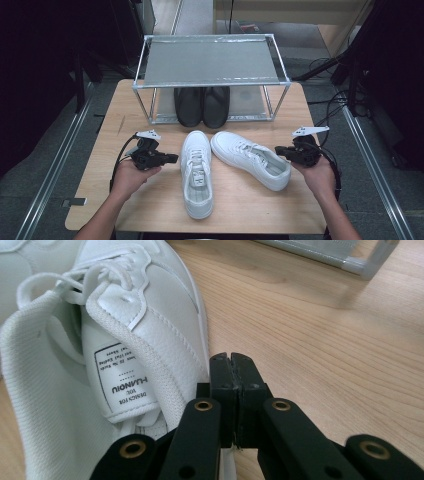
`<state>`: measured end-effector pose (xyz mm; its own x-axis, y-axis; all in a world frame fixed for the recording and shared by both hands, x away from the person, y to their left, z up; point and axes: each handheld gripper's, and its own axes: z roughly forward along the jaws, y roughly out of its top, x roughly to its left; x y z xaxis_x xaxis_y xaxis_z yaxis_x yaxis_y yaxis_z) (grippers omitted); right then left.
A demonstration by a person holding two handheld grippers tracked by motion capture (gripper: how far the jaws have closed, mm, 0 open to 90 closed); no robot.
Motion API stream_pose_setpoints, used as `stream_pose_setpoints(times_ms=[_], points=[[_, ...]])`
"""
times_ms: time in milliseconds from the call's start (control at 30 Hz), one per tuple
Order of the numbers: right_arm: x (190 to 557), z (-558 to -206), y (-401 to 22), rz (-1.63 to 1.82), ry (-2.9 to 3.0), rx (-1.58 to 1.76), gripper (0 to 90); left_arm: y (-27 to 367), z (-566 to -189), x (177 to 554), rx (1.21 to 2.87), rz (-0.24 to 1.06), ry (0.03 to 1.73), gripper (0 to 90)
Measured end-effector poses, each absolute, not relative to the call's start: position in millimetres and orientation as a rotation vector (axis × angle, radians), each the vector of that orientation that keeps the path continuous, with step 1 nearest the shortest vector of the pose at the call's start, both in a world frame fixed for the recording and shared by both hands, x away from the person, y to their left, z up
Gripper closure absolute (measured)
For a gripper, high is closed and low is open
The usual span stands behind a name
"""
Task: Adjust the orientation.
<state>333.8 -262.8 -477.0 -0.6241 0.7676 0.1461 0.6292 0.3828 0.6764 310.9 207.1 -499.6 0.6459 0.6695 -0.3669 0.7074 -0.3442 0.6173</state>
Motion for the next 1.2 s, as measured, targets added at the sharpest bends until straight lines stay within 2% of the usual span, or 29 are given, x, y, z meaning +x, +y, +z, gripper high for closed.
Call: stream_pose_setpoints(times_ms=[500, 1200], points=[[308, -476, -243, 1.08, 2.414, 1.283, 90.0, 197, -505, 311, 2.115, -0.098, 1.041, 87.5], [314, -483, -213, 1.132, 2.442, 1.281, 90.0, 195, -510, 307, 2.098, -0.119, 1.059, 88.0]])
